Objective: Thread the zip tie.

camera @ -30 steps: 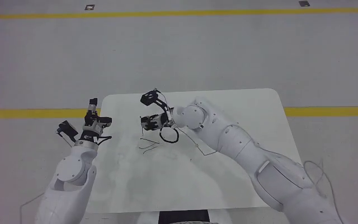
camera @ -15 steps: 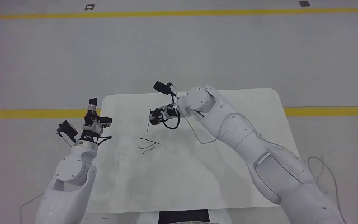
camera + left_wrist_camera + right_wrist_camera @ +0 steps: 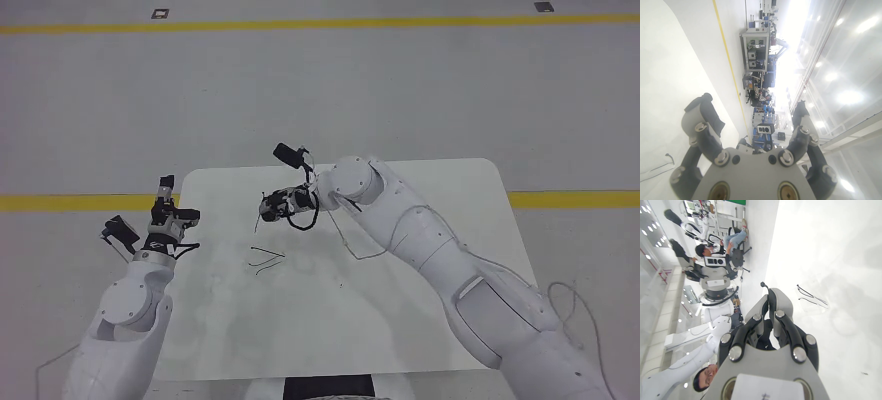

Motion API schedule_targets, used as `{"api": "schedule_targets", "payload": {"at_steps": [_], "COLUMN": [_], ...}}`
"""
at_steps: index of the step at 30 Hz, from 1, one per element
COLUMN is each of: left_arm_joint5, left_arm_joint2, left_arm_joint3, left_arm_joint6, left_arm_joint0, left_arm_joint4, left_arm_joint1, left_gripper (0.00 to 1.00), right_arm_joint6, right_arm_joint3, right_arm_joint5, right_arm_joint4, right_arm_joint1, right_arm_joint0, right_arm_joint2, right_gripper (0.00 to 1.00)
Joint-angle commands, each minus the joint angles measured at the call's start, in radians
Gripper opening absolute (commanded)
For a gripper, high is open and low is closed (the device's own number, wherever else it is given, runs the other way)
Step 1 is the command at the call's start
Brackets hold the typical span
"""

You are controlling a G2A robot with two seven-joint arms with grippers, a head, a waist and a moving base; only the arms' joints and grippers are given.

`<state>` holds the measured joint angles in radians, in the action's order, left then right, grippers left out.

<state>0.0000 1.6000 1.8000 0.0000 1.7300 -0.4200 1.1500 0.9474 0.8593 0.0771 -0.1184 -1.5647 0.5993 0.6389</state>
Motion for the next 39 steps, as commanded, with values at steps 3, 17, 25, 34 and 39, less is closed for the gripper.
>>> {"api": "schedule_targets", "payload": {"at_steps": [3,17,25,34,39], "left_arm_joint5": [0.000,0.000,-0.112,-0.340,-0.340], "left_arm_joint2": [0.000,0.000,-0.002,0.024,0.024], "left_arm_joint3": [0.000,0.000,-0.004,-0.027,-0.027], "left_arm_joint6": [0.000,0.000,-0.019,-0.020,-0.020], "left_arm_joint0": [0.000,0.000,-0.005,-0.028,-0.028], "left_arm_joint4": [0.000,0.000,0.103,0.570,0.570], "left_arm_joint1": [0.000,0.000,-0.001,-0.014,-0.014], "left_gripper": [1.00,1.00,1.00,1.00,1.00], "right_arm_joint6": [0.000,0.009,-0.027,-0.017,-0.017], "right_arm_joint3": [-0.031,-0.120,-0.089,-0.127,-0.127], "right_arm_joint5": [0.031,0.065,0.114,0.263,0.263], "right_arm_joint4": [-0.084,-0.177,-0.191,-0.247,-0.247], "right_arm_joint1": [-0.011,-0.039,-0.034,-0.044,-0.044], "right_arm_joint0": [-0.004,-0.045,-0.018,-0.052,-0.052], "right_arm_joint2": [0.029,0.045,0.070,0.094,0.094], "right_gripper": [0.00,0.00,0.00,0.00,0.00]}}
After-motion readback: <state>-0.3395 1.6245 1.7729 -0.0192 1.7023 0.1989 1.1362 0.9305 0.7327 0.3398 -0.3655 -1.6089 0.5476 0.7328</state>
